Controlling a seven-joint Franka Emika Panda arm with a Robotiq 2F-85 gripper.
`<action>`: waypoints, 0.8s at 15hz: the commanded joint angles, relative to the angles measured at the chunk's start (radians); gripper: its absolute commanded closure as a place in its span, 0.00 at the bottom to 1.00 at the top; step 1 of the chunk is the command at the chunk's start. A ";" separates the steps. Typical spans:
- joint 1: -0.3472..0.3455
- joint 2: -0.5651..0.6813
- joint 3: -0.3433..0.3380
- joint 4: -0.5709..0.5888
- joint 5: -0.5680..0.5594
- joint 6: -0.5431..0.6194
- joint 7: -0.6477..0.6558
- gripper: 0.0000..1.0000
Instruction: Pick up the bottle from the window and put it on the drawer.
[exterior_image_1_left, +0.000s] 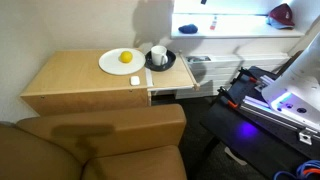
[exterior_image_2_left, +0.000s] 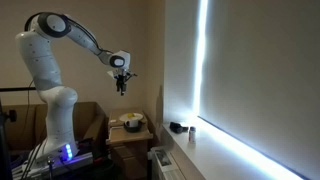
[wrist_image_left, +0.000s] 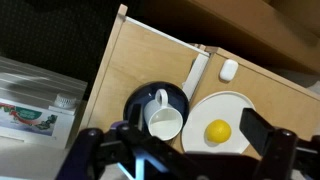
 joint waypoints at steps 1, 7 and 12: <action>-0.010 0.000 0.009 0.002 0.002 -0.003 -0.002 0.00; -0.158 0.268 -0.081 0.120 -0.128 0.192 0.197 0.00; -0.271 0.447 -0.230 0.316 -0.175 0.133 0.269 0.00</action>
